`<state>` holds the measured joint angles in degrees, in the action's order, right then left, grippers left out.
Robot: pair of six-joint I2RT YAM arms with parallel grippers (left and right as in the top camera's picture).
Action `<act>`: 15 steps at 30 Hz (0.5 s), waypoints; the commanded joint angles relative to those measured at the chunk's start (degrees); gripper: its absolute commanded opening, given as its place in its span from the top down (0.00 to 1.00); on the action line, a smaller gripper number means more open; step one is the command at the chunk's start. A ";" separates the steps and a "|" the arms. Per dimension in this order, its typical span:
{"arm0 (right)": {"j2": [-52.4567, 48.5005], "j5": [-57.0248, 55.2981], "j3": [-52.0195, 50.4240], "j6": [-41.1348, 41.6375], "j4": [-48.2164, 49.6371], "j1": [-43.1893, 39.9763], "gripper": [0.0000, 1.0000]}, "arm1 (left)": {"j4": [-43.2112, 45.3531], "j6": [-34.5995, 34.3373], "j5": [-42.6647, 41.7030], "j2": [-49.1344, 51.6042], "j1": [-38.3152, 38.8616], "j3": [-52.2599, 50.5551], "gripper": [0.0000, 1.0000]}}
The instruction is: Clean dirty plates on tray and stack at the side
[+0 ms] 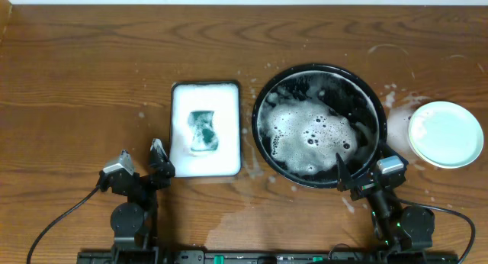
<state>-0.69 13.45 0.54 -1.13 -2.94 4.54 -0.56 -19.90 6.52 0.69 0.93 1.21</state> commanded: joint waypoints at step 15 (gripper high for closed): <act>0.31 -0.13 -0.22 -0.70 -0.07 0.39 0.01 | -2.97 -1.81 0.33 -0.35 0.17 -0.98 0.16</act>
<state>-0.69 13.45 0.54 -1.13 -2.96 4.54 -1.17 -21.19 6.37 0.62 0.93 1.26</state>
